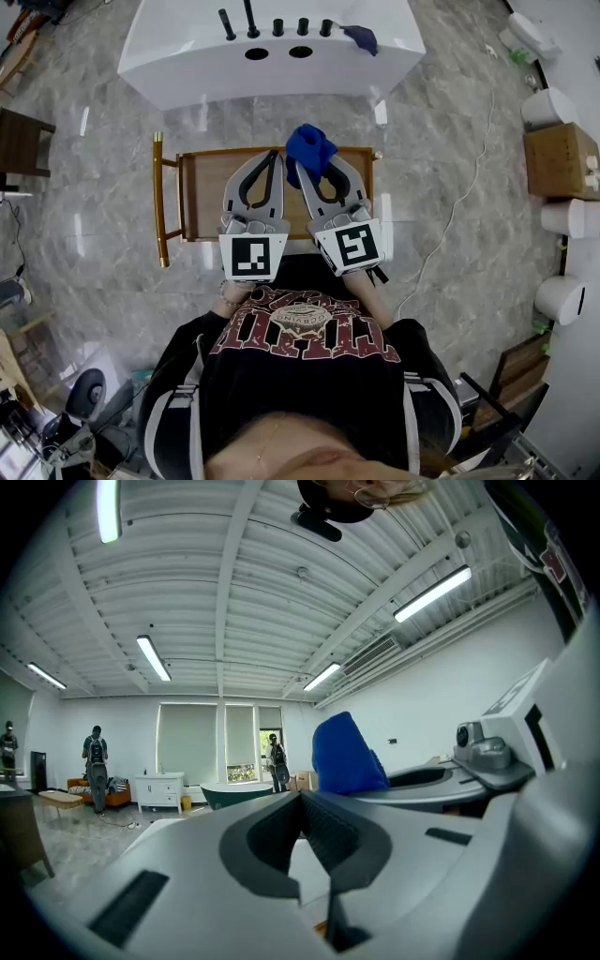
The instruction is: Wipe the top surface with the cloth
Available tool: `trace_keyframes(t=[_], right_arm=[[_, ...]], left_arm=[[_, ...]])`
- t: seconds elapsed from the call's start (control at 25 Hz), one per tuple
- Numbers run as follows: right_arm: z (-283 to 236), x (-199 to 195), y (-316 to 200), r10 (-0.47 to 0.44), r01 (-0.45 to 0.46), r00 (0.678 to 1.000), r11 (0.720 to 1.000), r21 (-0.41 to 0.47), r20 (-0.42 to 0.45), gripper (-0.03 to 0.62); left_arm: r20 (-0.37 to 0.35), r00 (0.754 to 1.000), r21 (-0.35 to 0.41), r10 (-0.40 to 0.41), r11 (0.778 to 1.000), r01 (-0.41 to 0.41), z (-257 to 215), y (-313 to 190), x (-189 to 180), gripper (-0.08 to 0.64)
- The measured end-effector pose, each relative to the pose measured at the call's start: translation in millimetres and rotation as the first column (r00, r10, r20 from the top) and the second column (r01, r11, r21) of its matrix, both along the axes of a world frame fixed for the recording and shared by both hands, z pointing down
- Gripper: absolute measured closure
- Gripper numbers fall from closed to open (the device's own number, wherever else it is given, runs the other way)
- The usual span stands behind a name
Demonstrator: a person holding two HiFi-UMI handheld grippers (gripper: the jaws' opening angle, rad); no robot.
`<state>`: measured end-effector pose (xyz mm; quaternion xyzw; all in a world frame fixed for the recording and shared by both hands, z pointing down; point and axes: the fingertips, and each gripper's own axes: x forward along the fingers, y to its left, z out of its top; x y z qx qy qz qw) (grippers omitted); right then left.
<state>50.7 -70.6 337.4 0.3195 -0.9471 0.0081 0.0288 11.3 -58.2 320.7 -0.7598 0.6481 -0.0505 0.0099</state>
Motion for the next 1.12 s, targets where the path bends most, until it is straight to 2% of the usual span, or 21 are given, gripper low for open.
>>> trace_keyframes(t=[0.36, 1.12], right_arm=[[2.2, 4.4, -3.1, 0.011, -0.010, 1.000, 1.000, 0.010, -0.015, 0.505], [5.7, 3.7, -4.8, 0.012, -0.012, 0.999, 1.000, -0.016, -0.030, 0.505]], left_arm=[[0.047, 0.999, 0.012, 0.007, 1.000, -0.007, -0.8, -1.2, 1.6, 0.511], [0.051, 0.999, 0.009, 0.012, 1.000, -0.012, -0.8, -4.3, 3.8, 0.511]])
